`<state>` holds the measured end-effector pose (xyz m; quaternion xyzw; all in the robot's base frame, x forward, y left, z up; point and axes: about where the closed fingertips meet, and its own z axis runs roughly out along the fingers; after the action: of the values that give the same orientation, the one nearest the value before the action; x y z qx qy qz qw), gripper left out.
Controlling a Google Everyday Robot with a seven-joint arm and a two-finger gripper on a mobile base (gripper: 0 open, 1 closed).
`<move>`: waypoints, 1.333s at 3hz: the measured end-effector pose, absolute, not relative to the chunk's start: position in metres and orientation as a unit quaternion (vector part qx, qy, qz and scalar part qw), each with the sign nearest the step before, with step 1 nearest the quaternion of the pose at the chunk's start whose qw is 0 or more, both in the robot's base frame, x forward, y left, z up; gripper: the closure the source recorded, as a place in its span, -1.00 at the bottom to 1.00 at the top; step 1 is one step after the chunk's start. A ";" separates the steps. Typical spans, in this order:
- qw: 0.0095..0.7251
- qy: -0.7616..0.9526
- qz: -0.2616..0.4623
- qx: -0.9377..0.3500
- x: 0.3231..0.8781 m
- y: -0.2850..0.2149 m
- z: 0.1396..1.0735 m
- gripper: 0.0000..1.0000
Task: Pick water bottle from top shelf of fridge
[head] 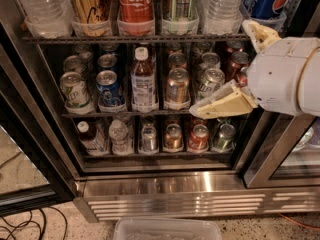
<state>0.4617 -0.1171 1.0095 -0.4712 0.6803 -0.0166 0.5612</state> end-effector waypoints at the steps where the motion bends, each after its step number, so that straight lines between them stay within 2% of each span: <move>1: 0.561 0.680 -0.016 -0.471 0.462 -0.117 1.010 -1.00; 3: 0.618 0.658 0.000 -0.429 0.481 -0.102 1.009 -1.00; 4: 0.665 0.655 -0.008 -0.359 0.501 -0.130 1.017 -1.00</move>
Offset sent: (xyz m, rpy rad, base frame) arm 0.0120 0.0266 0.0100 0.2229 -0.1257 0.0387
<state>0.5013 -0.1298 1.0172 -0.3589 0.6549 -0.0077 0.6650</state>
